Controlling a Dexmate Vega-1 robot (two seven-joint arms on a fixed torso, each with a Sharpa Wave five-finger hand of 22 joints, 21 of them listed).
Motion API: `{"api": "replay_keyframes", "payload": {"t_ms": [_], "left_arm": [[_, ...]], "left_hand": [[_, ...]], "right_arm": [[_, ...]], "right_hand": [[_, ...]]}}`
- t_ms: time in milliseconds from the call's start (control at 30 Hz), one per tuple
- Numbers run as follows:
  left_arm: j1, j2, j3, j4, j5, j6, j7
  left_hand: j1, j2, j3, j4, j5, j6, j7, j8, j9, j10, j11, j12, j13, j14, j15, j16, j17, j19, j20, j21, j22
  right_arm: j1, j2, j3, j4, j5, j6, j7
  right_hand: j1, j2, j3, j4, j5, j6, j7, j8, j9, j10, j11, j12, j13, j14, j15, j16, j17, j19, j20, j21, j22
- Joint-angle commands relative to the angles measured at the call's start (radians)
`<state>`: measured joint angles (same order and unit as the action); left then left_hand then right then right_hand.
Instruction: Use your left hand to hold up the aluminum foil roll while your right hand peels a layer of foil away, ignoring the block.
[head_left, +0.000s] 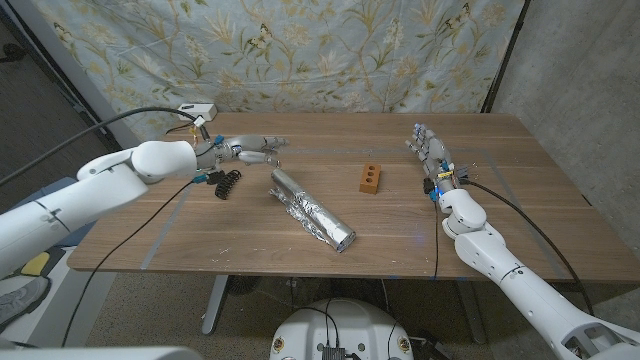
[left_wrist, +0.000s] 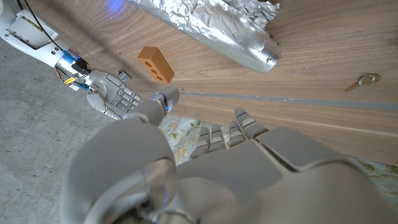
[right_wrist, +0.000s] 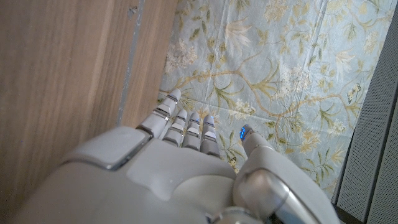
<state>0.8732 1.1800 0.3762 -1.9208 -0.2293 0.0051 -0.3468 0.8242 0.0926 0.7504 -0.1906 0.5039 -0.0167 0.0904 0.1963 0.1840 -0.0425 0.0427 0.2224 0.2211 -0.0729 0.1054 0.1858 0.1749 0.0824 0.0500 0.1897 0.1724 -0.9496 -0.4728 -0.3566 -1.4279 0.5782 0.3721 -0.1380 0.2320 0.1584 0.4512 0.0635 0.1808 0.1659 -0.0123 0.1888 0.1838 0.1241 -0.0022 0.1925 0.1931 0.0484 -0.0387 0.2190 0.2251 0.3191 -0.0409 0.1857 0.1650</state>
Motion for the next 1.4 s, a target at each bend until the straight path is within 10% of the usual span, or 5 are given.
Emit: {"api": "replay_keyframes", "payload": {"t_ms": [33,1400], "left_arm": [[-0.030,0.020,0.021,-0.022,0.030,0.034,-0.063],[-0.098,0.014,0.078,-0.089,0.263,0.053,-0.123]], "left_hand": [[0.019,-0.002,0.004,-0.005,0.008,-0.006,0.000,0.002,0.001,-0.004,0.005,0.010,0.006,0.005,0.008,0.002,0.003,0.003,0.007,0.006,0.001],[0.162,-0.093,-0.049,0.001,-0.062,-0.040,-0.011,0.007,0.004,-0.016,-0.016,0.029,0.042,0.002,0.002,0.003,0.009,-0.012,0.007,0.002,0.002]], "right_arm": [[0.002,0.004,-0.009,-0.010,-0.019,-0.012,-0.018],[0.014,0.025,-0.018,-0.027,-0.061,-0.029,-0.083]], "right_hand": [[0.010,0.018,0.002,-0.005,0.005,-0.003,0.002,0.001,0.002,0.002,-0.001,0.002,0.002,-0.002,-0.019,0.005,0.005,-0.003,-0.067,0.003,0.003],[0.013,0.018,0.001,-0.006,0.005,-0.011,0.002,-0.001,0.002,-0.025,0.000,-0.004,0.003,-0.012,-0.014,0.003,0.005,-0.010,-0.065,0.002,0.003]]}}
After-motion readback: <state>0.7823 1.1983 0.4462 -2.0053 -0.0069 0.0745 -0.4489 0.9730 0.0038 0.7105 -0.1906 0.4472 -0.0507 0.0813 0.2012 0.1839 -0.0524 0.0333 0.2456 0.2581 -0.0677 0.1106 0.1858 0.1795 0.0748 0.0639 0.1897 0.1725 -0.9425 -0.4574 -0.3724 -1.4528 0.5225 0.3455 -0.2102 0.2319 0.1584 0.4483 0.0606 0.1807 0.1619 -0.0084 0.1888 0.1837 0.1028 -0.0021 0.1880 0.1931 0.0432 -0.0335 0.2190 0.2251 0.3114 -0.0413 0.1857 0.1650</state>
